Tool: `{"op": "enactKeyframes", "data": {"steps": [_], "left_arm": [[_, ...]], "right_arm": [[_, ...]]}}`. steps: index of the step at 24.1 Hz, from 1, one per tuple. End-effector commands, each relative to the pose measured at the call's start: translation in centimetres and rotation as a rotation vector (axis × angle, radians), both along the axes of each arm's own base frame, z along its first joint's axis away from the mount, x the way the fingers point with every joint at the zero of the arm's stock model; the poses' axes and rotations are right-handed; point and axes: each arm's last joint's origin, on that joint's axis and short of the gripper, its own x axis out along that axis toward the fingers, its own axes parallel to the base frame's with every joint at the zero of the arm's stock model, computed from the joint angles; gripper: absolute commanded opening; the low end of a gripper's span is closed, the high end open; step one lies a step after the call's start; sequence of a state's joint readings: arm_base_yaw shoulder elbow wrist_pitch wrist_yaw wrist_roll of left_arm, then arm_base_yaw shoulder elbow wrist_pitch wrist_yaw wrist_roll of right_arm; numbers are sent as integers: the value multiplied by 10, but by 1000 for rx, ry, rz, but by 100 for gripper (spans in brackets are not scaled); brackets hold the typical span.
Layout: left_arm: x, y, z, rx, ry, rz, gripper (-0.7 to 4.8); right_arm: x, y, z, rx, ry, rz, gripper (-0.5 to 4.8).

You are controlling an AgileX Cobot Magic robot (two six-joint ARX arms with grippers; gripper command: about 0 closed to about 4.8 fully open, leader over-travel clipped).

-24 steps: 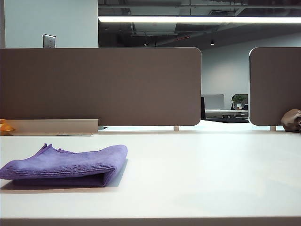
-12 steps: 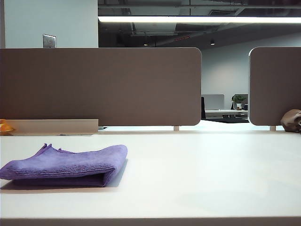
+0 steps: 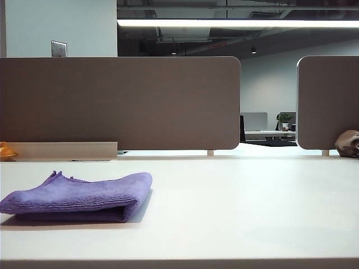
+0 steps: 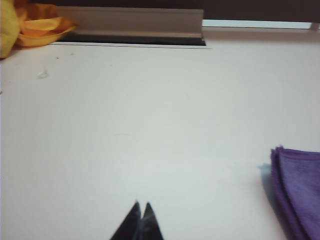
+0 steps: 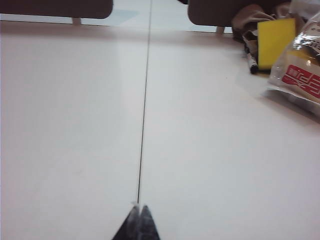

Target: Fold the bottom of the cloth upward, then fold it vertically to form a square shape.

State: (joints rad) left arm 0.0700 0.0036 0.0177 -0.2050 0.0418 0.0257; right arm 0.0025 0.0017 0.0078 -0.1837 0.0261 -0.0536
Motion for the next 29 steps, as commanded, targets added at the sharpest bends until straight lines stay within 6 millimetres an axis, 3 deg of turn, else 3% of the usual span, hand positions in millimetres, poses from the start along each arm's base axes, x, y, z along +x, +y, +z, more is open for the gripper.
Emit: {"op": "enactKeyframes", "data": {"steps": [1, 29], "left_arm": [[1, 1, -1, 2, -10, 13, -5], [1, 1, -1, 1, -12, 9, -5]], "right_arm": [[0, 1, -2, -3, 0, 13, -1], [0, 3, -2, -3, 0, 33, -1]]}}
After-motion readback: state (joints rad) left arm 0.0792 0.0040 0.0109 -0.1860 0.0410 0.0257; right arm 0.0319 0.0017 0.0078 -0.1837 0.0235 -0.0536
